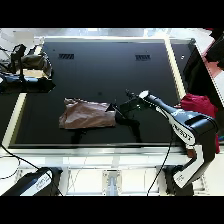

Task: Fold the shirts.

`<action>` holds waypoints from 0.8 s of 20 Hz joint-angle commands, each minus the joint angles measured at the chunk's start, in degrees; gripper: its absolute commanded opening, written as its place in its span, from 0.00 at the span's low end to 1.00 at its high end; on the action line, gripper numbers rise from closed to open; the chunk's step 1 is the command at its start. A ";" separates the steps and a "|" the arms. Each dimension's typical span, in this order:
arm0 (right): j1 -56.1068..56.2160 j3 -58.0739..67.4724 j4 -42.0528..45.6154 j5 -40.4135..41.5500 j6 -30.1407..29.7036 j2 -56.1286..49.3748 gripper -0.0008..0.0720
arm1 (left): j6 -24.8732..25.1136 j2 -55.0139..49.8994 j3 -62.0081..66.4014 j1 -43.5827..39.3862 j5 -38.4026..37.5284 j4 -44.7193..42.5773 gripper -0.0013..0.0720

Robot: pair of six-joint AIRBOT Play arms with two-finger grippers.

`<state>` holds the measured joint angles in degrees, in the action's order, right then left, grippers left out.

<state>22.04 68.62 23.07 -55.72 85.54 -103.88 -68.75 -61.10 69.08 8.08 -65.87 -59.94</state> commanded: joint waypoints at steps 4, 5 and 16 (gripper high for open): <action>4.02 5.35 -4.46 0.22 -8.37 -1.55 0.03 | 0.24 0.09 -0.07 0.00 -0.02 -0.02 0.03; 3.54 7.26 -2.75 0.17 -8.90 -0.74 0.03 | 0.22 0.09 -0.07 0.00 -0.02 -0.02 0.03; -26.47 15.72 43.87 -5.62 5.38 23.30 0.03 | 0.22 0.09 -0.07 0.00 0.00 0.00 0.03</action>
<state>4.64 83.74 55.35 -58.61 87.72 -87.00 -68.55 -61.06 69.04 8.08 -65.89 -59.94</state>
